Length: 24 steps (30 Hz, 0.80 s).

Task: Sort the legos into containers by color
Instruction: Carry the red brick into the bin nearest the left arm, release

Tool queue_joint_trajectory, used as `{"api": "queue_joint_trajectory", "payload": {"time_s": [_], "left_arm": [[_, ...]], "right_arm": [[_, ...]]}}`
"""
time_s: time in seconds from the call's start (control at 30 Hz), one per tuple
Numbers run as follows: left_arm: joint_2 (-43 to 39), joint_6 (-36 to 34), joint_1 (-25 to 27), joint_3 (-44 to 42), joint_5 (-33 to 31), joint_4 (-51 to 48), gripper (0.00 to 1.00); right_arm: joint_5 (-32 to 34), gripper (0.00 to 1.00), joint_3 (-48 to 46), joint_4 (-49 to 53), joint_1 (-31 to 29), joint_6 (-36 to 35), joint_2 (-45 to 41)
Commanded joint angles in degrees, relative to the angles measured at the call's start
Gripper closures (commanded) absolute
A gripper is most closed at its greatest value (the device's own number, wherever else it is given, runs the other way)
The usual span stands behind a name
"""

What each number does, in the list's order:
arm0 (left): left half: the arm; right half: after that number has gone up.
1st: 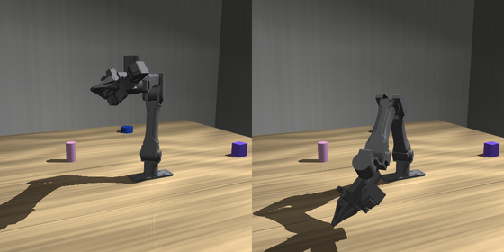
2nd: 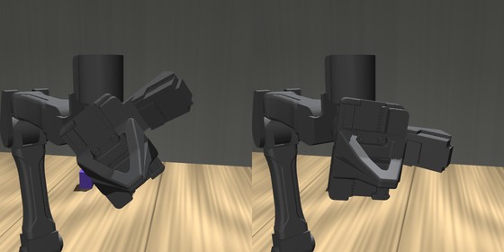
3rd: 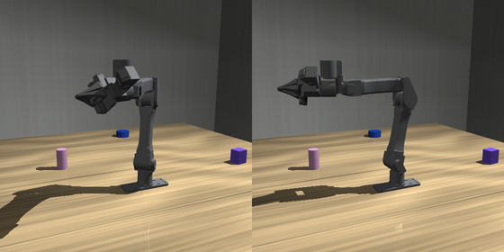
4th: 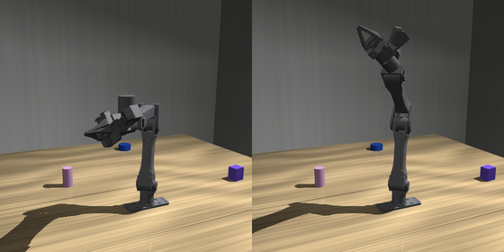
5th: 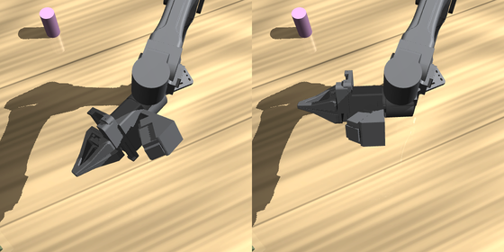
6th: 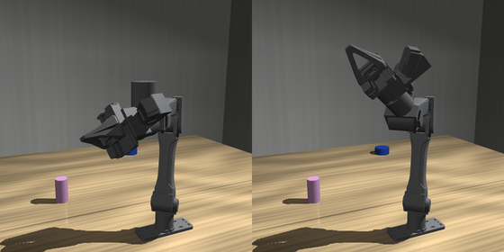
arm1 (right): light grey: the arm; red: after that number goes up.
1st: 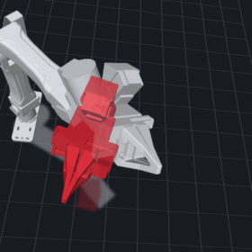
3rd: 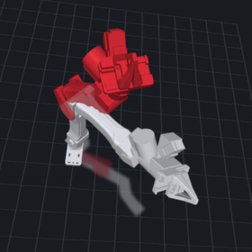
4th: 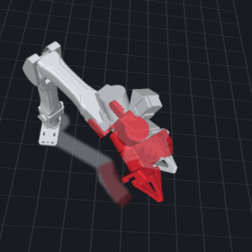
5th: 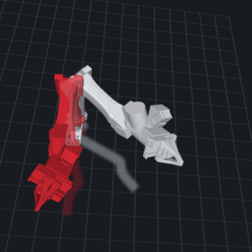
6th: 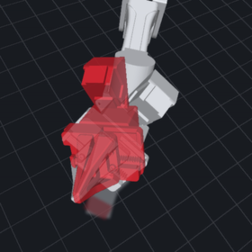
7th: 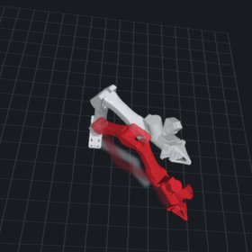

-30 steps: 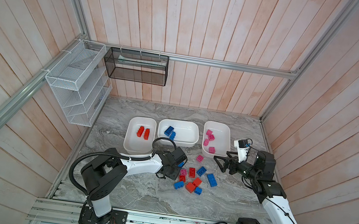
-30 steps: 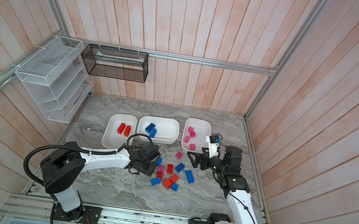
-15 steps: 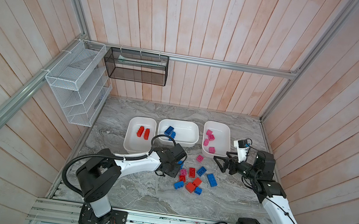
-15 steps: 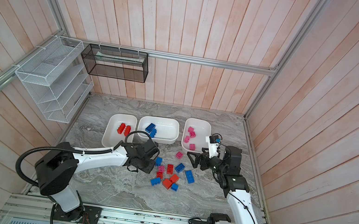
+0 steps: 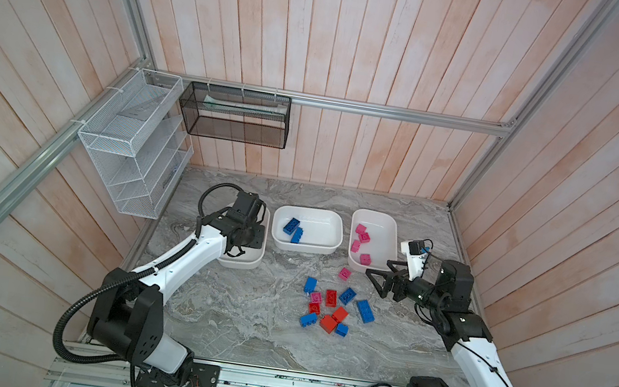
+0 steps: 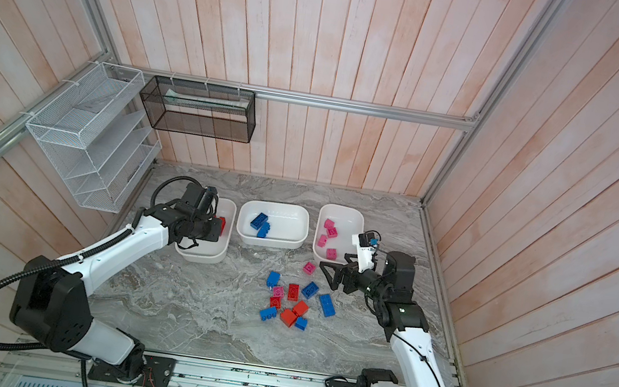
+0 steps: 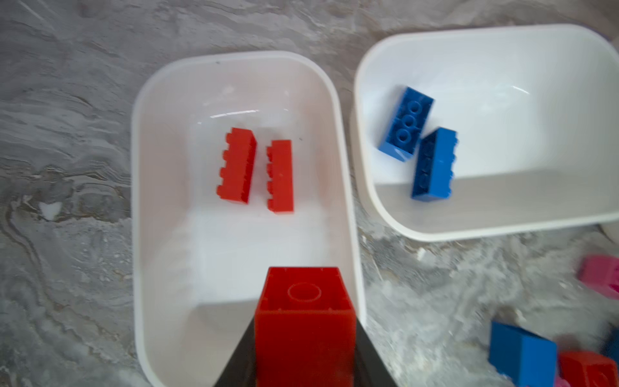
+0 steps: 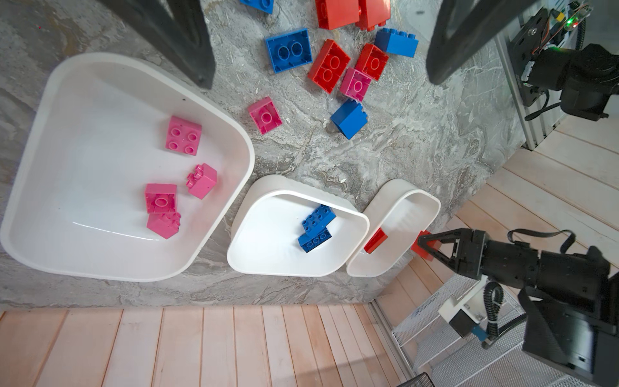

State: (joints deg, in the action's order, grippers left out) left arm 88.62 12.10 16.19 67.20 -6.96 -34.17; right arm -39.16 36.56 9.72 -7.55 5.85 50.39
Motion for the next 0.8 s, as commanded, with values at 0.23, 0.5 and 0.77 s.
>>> {"api": "queue_joint_trajectory", "payload": {"time_s": [0.23,0.5,0.77], "left_arm": [[14.9,-4.7,-5.5,8.5,-11.0,7.2,0.7],[23.5,-6.4,-6.3,12.8,-14.7,8.2,0.67],[22.2,-5.3,-5.8,14.5,-9.7,5.0,0.43]], "right_arm": [[-0.4,0.02,-0.8,-2.2,-0.6,0.9,1.2],[0.0,0.02,-1.2,-2.6,-0.6,0.5,2.0],[0.0,0.02,-1.2,-2.3,-0.6,0.3,2.0]]}}
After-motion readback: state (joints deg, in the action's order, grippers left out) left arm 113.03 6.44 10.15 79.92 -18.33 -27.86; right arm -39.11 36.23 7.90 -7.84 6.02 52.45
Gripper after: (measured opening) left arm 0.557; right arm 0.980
